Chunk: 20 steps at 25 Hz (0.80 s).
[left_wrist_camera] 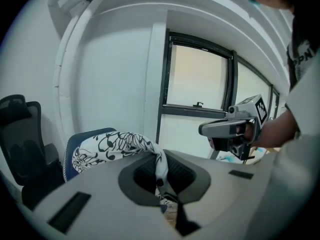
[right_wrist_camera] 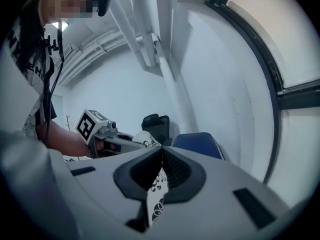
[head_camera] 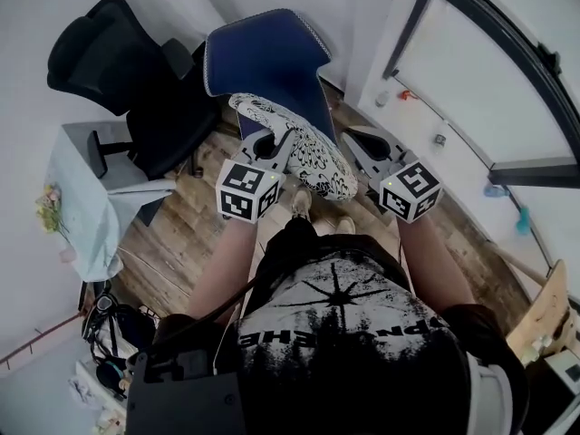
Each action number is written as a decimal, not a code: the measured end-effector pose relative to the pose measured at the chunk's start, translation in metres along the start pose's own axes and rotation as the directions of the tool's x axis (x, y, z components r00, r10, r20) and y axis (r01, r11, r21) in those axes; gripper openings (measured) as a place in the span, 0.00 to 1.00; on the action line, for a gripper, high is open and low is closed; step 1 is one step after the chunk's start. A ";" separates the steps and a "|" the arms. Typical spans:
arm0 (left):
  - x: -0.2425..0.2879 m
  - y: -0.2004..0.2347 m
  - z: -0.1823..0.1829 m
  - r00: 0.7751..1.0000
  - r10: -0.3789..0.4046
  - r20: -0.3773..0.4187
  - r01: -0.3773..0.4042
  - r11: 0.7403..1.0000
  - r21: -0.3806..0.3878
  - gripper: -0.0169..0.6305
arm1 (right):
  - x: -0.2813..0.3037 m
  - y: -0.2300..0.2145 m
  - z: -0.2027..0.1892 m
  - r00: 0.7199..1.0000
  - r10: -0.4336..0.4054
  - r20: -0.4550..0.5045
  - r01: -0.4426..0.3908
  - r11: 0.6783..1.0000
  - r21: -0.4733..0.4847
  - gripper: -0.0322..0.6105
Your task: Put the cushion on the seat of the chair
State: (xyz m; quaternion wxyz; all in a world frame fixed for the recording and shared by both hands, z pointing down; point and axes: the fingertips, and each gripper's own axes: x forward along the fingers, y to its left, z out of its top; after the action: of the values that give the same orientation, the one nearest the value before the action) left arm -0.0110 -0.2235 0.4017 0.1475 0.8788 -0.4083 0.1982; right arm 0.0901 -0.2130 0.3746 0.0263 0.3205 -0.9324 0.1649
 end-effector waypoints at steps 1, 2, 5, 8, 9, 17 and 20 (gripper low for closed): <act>0.005 0.008 0.000 1.000 -0.015 -0.003 0.015 1.000 -0.003 0.06 | 0.008 -0.003 0.000 1.000 -0.012 -0.004 0.012 1.000 0.005 0.08; 0.010 0.017 -0.001 1.000 -0.030 -0.008 0.030 1.000 -0.007 0.06 | 0.017 -0.006 0.000 1.000 -0.023 -0.009 0.023 1.000 0.010 0.08; 0.027 0.037 -0.006 0.997 -0.076 -0.020 0.075 0.997 -0.018 0.06 | 0.038 -0.016 -0.004 0.998 -0.057 -0.023 0.058 0.998 0.026 0.08; 0.045 0.050 -0.009 0.993 -0.110 -0.032 0.109 0.994 -0.025 0.06 | 0.051 -0.028 -0.011 0.995 -0.087 -0.038 0.089 0.995 0.037 0.08; 0.051 0.054 -0.011 0.992 -0.121 -0.035 0.120 0.992 -0.030 0.06 | 0.054 -0.032 -0.014 0.994 -0.098 -0.043 0.100 0.994 0.042 0.08; 0.101 0.075 -0.028 0.980 -0.189 -0.063 0.185 0.980 -0.068 0.06 | 0.073 -0.054 -0.049 0.982 -0.164 -0.089 0.172 0.980 0.097 0.08; 0.116 0.080 -0.038 0.976 -0.208 -0.071 0.202 0.976 -0.078 0.06 | 0.078 -0.061 -0.062 0.978 -0.179 -0.108 0.191 0.976 0.109 0.08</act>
State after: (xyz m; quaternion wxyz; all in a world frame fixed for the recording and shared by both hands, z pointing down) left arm -0.0136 -0.3343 0.4970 0.2139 0.9020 -0.3159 0.2021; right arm 0.0615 -0.2843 0.4636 0.0679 0.3986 -0.8847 0.2321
